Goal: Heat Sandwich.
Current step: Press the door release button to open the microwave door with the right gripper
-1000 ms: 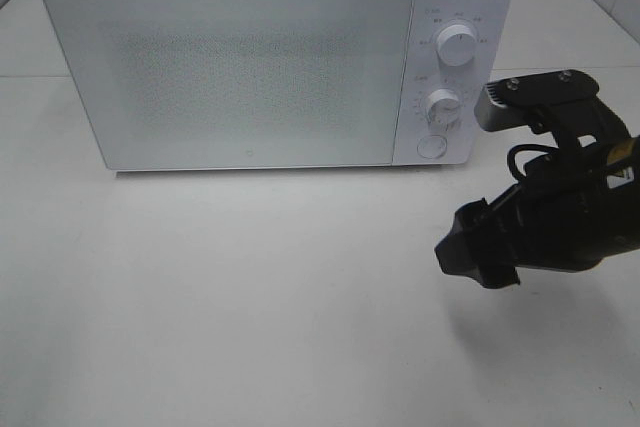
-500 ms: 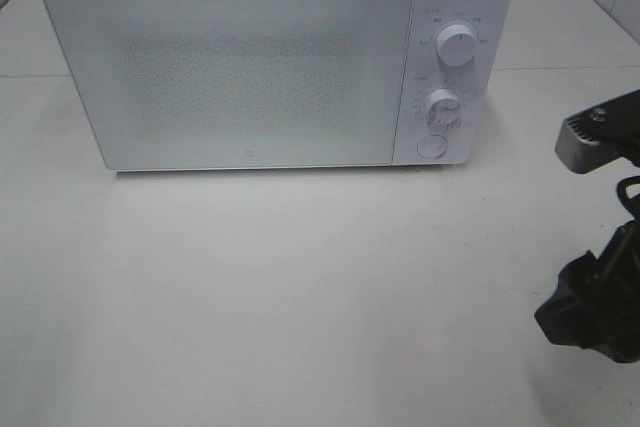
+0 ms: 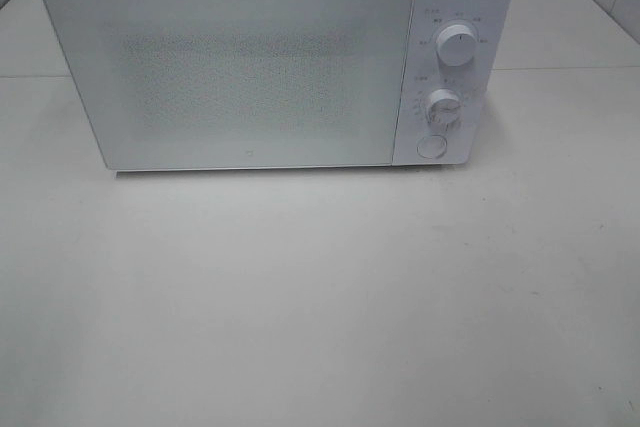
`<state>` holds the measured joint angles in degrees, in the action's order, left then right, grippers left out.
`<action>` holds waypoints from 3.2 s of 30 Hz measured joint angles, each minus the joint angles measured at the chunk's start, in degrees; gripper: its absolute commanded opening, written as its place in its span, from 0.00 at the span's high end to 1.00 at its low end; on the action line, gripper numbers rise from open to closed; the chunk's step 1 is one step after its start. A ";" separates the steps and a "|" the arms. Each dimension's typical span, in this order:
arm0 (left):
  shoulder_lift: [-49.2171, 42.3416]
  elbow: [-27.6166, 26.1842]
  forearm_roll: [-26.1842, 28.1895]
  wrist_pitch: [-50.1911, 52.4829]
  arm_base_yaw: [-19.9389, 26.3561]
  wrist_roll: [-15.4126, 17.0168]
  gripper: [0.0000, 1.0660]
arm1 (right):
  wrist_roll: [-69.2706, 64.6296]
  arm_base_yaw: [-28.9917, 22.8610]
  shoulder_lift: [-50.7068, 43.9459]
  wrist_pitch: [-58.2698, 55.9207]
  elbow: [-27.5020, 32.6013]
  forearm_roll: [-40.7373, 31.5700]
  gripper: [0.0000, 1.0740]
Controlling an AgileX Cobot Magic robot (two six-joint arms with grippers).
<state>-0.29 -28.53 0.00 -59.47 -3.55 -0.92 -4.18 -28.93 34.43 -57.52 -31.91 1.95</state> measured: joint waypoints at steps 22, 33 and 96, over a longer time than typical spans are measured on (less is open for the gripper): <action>0.00 0.00 0.00 0.00 0.00 0.00 0.06 | 0.34 16.73 -31.68 -2.86 2.86 3.38 0.29; 0.00 0.00 0.00 0.00 0.00 0.00 0.06 | 0.34 20.57 -34.66 -2.35 2.98 3.32 0.29; 0.00 0.00 0.00 0.00 0.00 0.00 0.06 | -0.63 20.57 8.48 38.45 1.38 2.75 0.29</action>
<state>-0.29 -28.53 0.00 -59.47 -3.55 -0.92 -4.81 -8.37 42.91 -19.08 -30.54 4.70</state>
